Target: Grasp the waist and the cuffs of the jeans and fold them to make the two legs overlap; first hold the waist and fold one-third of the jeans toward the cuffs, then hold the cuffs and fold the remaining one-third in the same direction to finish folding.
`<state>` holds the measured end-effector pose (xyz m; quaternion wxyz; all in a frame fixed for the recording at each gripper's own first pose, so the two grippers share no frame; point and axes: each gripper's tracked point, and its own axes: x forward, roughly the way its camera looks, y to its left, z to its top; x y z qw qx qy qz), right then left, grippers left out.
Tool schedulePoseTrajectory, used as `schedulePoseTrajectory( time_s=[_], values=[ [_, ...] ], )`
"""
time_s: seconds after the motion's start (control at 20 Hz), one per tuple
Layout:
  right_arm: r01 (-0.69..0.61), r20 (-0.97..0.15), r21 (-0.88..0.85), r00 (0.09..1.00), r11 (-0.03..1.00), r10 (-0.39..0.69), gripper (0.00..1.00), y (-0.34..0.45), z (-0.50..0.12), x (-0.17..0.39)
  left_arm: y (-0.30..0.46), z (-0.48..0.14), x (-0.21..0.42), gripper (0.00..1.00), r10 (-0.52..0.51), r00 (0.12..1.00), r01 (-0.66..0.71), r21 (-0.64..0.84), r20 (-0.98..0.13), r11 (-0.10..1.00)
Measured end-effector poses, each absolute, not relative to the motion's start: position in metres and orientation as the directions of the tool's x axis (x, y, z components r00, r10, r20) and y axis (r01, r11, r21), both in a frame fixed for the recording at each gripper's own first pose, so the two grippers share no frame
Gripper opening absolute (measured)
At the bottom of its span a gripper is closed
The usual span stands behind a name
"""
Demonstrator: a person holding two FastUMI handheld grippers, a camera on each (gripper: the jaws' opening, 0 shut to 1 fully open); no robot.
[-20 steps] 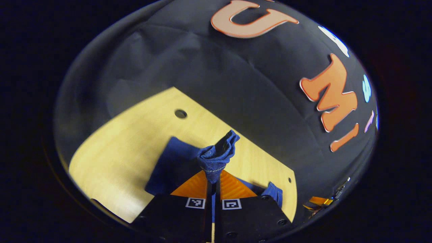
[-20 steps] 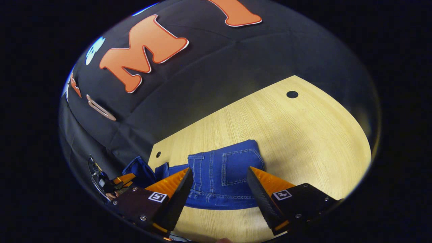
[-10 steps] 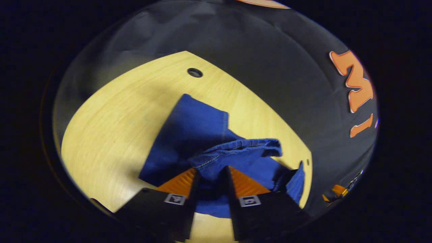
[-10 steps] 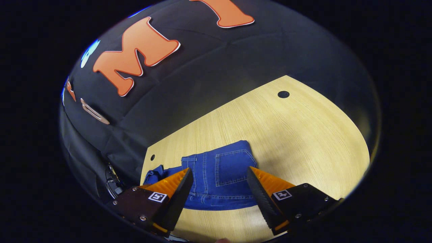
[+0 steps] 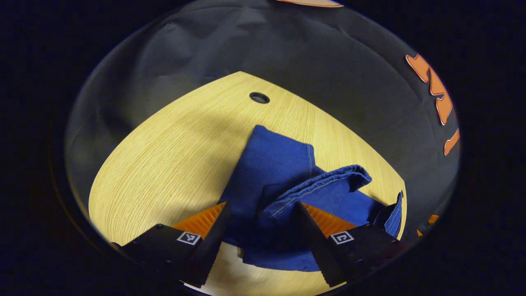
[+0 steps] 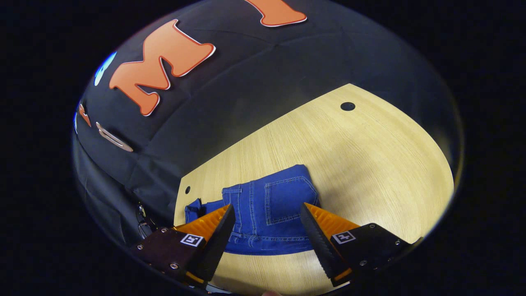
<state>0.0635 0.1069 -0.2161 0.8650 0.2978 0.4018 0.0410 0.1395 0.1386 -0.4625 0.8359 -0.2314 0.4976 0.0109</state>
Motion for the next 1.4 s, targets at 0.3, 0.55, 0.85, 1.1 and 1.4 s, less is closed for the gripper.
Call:
schedulePoseTrajectory(
  time_s=[0.3, 0.55, 0.85, 1.1, 1.4],
  values=[
    [0.178, -0.676, 0.543, 0.672, 0.821, 0.302, 0.98, 0.105, -0.218, 0.065, 0.138, -0.471, 0.147, 0.32, -0.234, 0.487, -0.185, -0.361, -0.841, 0.914],
    [0.186, -0.679, 0.543, 0.671, 0.819, 0.298, 0.98, 0.101, -0.220, 0.067, 0.139, -0.432, 0.150, 0.06, -0.265, 0.579, -0.230, -0.466, -0.771, 0.854],
    [0.179, -0.664, 0.578, 0.669, 0.796, 0.333, 0.98, 0.110, -0.218, 0.074, 0.112, -0.371, 0.161, 0.05, -0.322, 0.665, -0.150, -0.543, -0.674, 0.826],
    [0.162, -0.657, 0.578, 0.673, 0.800, 0.339, 0.98, 0.108, -0.216, 0.072, 0.041, -0.296, 0.173, 0.06, -0.429, 0.711, 0.045, -0.573, -0.557, 0.819],
    [0.152, -0.638, 0.584, 0.693, 0.797, 0.335, 0.98, 0.094, -0.210, 0.071, 0.062, -0.320, 0.184, 0.05, -0.273, 0.703, -0.052, -0.430, -0.657, 0.901]
  ],
)
